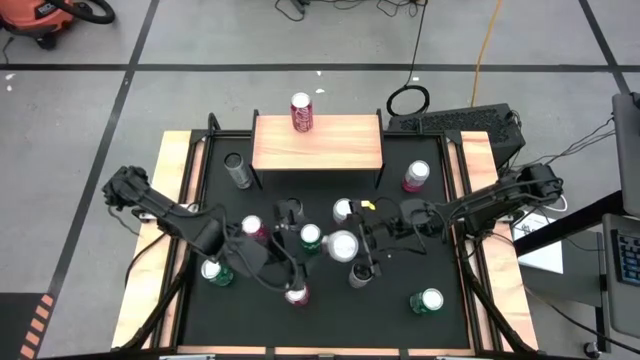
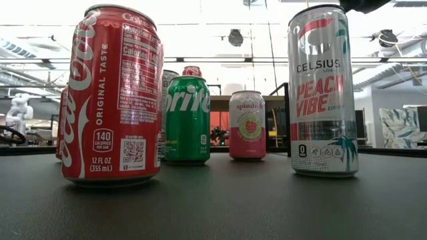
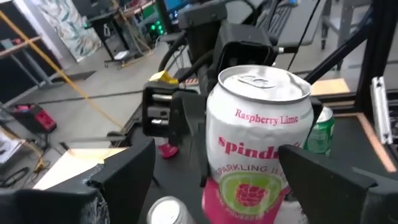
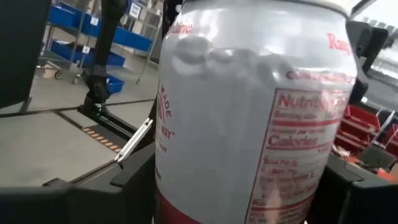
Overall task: Place canned beverage on shelf
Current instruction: Put the bottom white pink soda can on the shelf
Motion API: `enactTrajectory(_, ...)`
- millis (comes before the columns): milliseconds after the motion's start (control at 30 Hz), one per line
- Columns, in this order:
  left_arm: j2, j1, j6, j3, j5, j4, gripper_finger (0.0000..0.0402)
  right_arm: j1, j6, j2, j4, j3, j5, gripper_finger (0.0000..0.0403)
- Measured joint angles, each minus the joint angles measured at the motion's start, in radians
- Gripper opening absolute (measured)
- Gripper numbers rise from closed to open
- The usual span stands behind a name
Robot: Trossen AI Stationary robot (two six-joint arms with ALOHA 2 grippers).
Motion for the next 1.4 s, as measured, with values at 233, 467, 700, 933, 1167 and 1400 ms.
enactTrajectory(233,0.029,0.026,0.073,0.0,0.112,0.144,0.0357,0.001,-0.008,-0.001,-0.004,0.0,-0.007,0.027)
enactTrajectory(467,0.049,0.065,0.051,0.001,0.258,0.158,0.0357,0.0,-0.001,0.004,-0.019,0.001,0.018,0.027)
enactTrajectory(700,0.082,0.098,-0.001,0.0,0.283,0.138,0.0357,0.001,0.004,0.003,-0.016,0.001,0.011,0.027)
enactTrajectory(933,0.099,0.123,-0.002,0.0,0.322,0.158,0.0356,0.001,0.005,0.003,-0.026,0.001,0.014,0.027)
enactTrajectory(1167,0.099,0.122,0.029,0.0,0.34,0.169,0.0308,0.003,0.006,0.001,-0.034,0.001,0.054,0.027)
enactTrajectory(1400,0.099,0.121,0.015,0.0,0.334,0.156,0.028,0.003,0.045,-0.003,-0.051,0.001,0.07,0.0289)
